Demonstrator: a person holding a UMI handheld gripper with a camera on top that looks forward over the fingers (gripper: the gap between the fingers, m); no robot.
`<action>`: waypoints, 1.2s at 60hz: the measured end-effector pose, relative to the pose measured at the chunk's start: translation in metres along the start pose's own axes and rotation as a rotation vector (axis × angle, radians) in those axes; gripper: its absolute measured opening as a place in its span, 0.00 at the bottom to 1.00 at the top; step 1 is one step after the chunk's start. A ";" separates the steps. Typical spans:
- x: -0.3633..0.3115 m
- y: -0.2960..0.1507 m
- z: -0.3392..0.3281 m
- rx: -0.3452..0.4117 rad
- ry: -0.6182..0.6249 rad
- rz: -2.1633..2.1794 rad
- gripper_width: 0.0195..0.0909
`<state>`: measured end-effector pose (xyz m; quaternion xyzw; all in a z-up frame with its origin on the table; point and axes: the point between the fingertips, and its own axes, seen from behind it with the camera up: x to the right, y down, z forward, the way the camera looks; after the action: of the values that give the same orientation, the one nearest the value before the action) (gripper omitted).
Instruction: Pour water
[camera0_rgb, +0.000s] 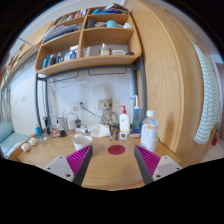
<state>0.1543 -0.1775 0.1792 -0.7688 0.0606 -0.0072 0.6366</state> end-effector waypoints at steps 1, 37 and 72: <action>0.009 0.005 0.007 -0.006 0.004 -0.002 0.93; 0.153 0.035 0.109 0.121 0.077 -0.127 0.92; 0.152 0.027 0.143 0.149 0.021 -0.066 0.19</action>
<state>0.3153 -0.0582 0.1155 -0.7207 0.0415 -0.0407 0.6908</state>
